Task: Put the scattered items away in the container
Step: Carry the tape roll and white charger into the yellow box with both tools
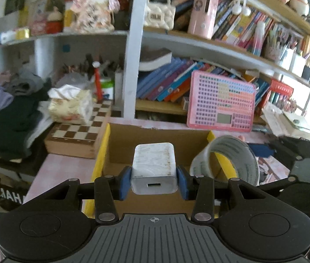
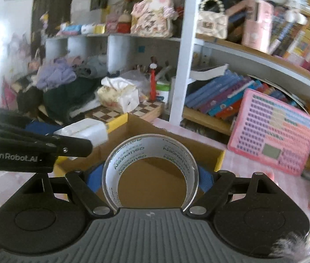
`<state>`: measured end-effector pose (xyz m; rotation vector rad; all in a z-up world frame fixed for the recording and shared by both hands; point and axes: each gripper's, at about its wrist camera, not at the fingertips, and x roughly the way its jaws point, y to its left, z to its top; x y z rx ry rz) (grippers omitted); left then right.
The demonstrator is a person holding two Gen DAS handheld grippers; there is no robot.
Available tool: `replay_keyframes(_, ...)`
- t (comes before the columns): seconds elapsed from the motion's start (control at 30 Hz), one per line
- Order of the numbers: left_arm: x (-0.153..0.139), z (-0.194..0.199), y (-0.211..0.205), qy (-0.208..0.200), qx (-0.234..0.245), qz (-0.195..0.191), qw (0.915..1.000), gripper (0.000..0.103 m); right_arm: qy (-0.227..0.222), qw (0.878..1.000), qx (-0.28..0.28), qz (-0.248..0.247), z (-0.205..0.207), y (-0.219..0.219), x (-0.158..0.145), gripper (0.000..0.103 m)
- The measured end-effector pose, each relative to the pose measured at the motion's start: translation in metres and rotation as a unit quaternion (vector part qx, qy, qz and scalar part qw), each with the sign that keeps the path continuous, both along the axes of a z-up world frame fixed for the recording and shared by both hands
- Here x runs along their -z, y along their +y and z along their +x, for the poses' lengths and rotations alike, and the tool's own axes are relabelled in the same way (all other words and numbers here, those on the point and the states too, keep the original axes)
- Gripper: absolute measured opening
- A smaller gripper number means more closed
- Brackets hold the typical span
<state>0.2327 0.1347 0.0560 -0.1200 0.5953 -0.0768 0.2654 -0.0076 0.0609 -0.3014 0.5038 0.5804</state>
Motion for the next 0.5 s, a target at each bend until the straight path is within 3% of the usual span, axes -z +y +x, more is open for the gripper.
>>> replay_keyframes(0.2, 0.025, 0.058, -0.005, 0.051, 0.000, 0.045, 0.9977, 0.042, 0.037, 0.993, -0.060, -0.093, 0.059, 0.024, 0.033, 0.083)
replay_keyframes(0.5, 0.055, 0.104, -0.007, 0.127, 0.007, 0.070, 0.9893, 0.042, 0.075, 0.972, -0.119, -0.186, 0.109, 0.048, 0.066, 0.083)
